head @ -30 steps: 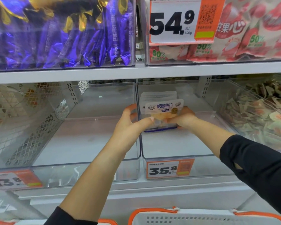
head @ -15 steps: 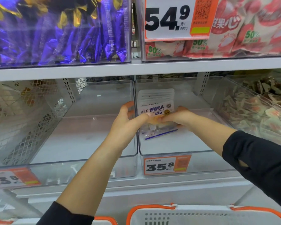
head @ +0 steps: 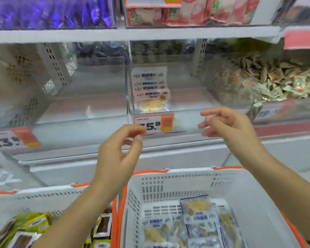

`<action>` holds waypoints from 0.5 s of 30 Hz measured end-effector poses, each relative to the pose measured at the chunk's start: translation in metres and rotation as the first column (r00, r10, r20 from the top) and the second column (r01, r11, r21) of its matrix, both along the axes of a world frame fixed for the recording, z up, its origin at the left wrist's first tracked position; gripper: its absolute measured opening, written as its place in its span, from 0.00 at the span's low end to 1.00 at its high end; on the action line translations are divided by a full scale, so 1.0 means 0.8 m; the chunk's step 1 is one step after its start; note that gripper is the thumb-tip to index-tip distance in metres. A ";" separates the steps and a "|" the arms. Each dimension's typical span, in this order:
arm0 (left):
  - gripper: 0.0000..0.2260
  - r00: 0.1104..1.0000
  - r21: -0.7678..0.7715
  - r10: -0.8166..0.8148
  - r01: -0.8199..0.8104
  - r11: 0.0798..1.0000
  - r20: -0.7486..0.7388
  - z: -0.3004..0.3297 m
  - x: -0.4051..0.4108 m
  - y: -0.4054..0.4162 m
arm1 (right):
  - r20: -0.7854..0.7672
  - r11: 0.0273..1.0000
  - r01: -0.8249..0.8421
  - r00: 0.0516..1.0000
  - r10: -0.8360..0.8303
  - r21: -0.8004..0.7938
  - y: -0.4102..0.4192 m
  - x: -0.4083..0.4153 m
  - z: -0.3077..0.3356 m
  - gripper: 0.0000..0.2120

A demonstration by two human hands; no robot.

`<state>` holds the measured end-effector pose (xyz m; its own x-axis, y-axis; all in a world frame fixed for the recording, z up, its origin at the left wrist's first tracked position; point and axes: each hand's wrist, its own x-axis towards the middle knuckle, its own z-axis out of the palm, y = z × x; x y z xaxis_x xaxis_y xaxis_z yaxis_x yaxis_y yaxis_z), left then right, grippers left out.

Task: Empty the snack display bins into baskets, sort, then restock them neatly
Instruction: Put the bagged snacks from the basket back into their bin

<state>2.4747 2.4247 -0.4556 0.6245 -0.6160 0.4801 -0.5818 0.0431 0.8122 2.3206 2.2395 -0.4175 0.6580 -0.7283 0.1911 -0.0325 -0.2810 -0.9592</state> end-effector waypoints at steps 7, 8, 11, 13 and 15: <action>0.09 0.945 0.752 -0.282 0.307 0.583 -0.167 -0.209 -0.066 0.018 | -0.621 0.973 -0.096 0.756 0.209 0.210 0.039 -0.091 -0.242 0.05; 0.13 0.930 0.836 -0.304 0.329 0.438 -0.206 -0.231 -0.072 0.016 | -0.719 0.968 -0.138 0.650 0.247 0.208 0.043 -0.103 -0.275 0.05; 0.21 0.894 0.932 -0.336 0.348 0.105 -0.296 -0.290 -0.085 0.006 | -0.876 0.933 -0.295 0.370 0.309 0.204 0.049 -0.127 -0.347 0.11; 0.23 0.883 0.961 -0.393 0.276 -0.011 -0.257 -0.328 -0.090 -0.004 | -0.937 0.894 -0.428 0.242 0.253 0.131 0.045 -0.135 -0.380 0.23; 0.24 0.862 0.977 -0.462 0.200 -0.069 -0.209 -0.356 -0.096 -0.014 | -0.965 0.847 -0.527 0.177 0.194 0.074 0.035 -0.138 -0.406 0.32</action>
<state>2.3978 2.4138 -0.7408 0.1915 -0.6704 -0.7169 -0.8711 -0.4526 0.1906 2.2100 2.2677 -0.7422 0.6590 -0.3939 -0.6407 -0.6548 -0.7195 -0.2312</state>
